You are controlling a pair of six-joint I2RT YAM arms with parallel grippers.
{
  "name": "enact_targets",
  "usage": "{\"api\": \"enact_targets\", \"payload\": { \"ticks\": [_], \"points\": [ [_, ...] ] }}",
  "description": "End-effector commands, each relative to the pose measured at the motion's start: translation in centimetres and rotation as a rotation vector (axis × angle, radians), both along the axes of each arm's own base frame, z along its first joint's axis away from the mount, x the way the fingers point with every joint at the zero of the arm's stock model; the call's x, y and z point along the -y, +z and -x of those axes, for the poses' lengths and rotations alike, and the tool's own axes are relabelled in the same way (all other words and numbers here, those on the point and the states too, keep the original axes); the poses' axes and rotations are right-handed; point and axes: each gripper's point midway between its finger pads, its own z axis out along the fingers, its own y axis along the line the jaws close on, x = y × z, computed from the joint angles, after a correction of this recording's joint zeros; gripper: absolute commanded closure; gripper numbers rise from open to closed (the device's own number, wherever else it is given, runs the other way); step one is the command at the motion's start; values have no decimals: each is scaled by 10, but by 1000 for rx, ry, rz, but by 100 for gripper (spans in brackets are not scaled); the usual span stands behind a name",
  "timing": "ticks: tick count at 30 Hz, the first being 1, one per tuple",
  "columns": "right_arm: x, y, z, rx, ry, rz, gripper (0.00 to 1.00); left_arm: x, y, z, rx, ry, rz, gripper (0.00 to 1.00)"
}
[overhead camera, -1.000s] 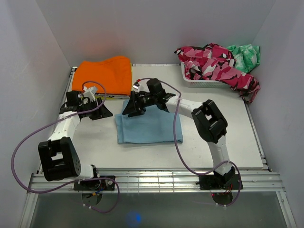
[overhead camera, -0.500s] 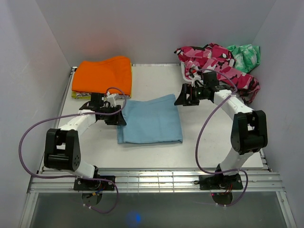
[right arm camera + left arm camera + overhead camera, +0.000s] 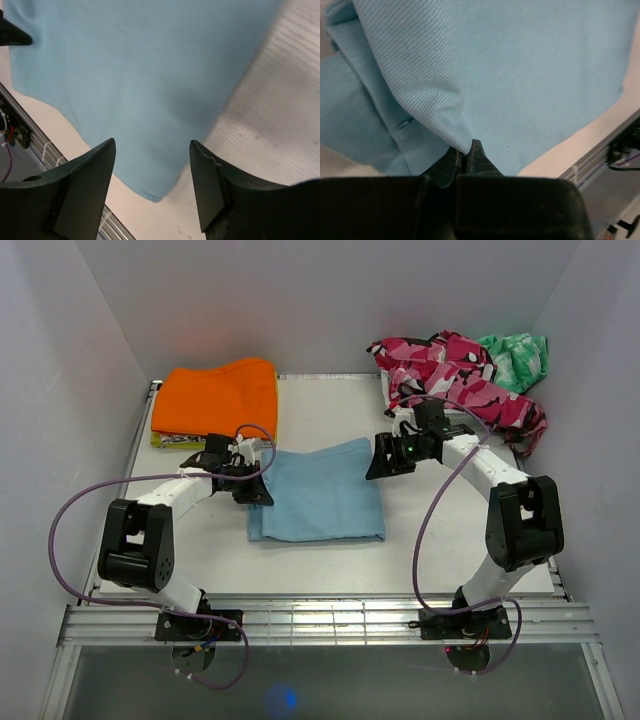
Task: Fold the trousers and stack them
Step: Fold the trousers
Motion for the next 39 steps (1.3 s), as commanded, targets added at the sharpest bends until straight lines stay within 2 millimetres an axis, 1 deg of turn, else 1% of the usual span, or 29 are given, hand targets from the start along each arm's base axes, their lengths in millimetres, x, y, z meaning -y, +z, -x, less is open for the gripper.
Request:
{"api": "enact_targets", "payload": {
  "ticks": [1,2,3,4,5,7,9,11,12,14,15,17,18,20,21,22,25,26,27,28,29,31,32,34,35,36,37,38,39],
  "points": [
    [-40,52,-10,211,74,-26,34,34,36,-5,25,-26,223,100],
    [-48,59,-12,231,84,-32,33,40,40,-7,38,-37,257,100],
    [-57,58,-9,233,105,-36,33,48,40,-5,32,-54,266,100],
    [-61,57,-10,237,109,-30,33,52,37,-6,23,-57,270,100],
    [-64,59,-11,245,115,-27,33,57,42,-10,31,-56,290,100],
    [-63,50,-14,230,106,2,34,61,48,-14,32,-53,320,100],
    [-54,42,-19,239,84,52,34,65,65,-21,65,-58,347,100],
    [-42,34,-25,248,49,103,34,66,86,-21,103,-69,361,100],
    [-32,27,-27,236,27,121,33,67,102,-24,133,-79,374,100],
    [-21,18,-28,217,2,142,32,64,130,-19,183,-82,389,100],
    [-11,13,-29,197,-17,146,32,60,142,-19,199,-70,406,100],
    [0,9,-30,184,-34,158,31,51,144,-13,193,-36,402,100],
    [3,8,-30,183,-34,161,31,44,142,-11,195,-12,397,100],
    [6,7,-29,175,-41,161,31,35,101,-1,111,19,329,100],
    [7,6,-30,175,-34,164,31,29,75,-1,55,49,294,100],
    [5,9,-31,188,-13,159,30,19,48,6,-13,85,259,100],
    [0,9,-26,150,31,134,31,-5,6,1,-111,211,235,100],
    [-2,10,-27,151,37,131,31,-11,-2,-2,-110,234,219,100],
    [-2,6,-25,137,41,131,31,-15,-9,-4,-120,249,203,100],
    [-4,4,-23,127,49,122,31,-16,-24,-2,-159,258,183,100],
    [-4,-2,-20,113,54,124,31,-20,-33,-3,-181,266,153,100],
    [-8,-3,-13,83,81,97,30,-21,-45,-3,-216,264,138,100],
    [-11,-1,-11,82,101,79,30,-21,-42,-9,-202,258,142,100],
    [-16,13,-3,116,131,38,31,-15,-37,-13,-204,238,177,100],
    [-25,20,-4,181,147,29,31,-12,-32,-15,-203,231,197,100],
    [-27,33,1,248,152,30,31,-6,-27,-15,-199,211,224,100],
    [-28,38,-4,319,150,71,30,-2,-24,-14,-195,202,239,100],
    [-39,43,0,353,176,85,30,3,-17,-18,-165,186,260,100],
    [-46,54,-7,378,179,91,30,15,-14,-11,-174,154,283,100]
  ]
}}
